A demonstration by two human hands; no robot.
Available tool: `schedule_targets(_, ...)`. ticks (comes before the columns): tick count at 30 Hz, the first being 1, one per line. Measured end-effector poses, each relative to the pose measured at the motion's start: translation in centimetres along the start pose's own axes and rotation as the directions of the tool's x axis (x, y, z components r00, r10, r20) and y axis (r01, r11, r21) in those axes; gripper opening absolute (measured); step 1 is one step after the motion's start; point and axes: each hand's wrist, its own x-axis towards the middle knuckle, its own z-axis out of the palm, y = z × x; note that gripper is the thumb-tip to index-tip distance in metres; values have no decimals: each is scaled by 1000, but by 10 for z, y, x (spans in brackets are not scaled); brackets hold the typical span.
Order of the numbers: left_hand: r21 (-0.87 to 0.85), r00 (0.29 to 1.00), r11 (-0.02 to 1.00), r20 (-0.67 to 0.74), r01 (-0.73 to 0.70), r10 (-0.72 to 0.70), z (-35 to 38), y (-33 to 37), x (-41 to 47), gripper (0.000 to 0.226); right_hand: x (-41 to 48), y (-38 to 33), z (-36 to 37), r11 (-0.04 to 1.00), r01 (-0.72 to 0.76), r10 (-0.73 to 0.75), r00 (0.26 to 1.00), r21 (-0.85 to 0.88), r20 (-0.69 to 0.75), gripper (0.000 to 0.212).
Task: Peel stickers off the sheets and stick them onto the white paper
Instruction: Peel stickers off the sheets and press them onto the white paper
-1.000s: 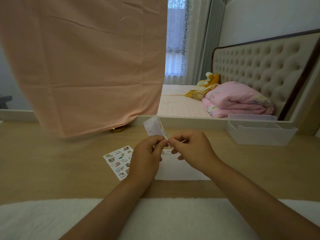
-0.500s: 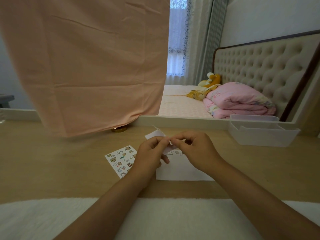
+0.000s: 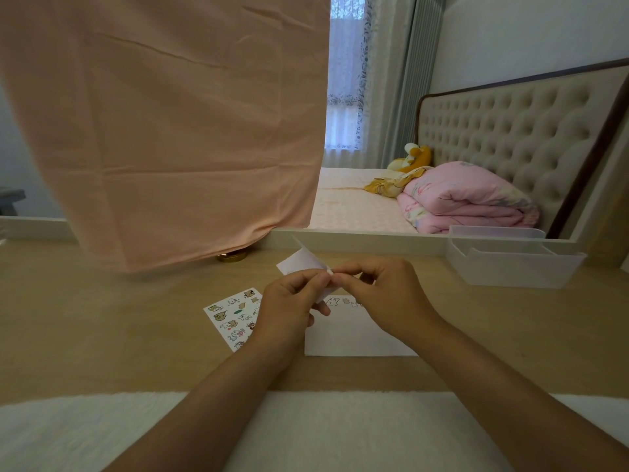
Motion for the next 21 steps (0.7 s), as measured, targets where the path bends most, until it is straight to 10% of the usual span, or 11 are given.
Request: schedule_targets(21,254,992,959,55,-122,112,-4,-10,8,18,3,2,-4,990,-93,105,988,-102,111,10)
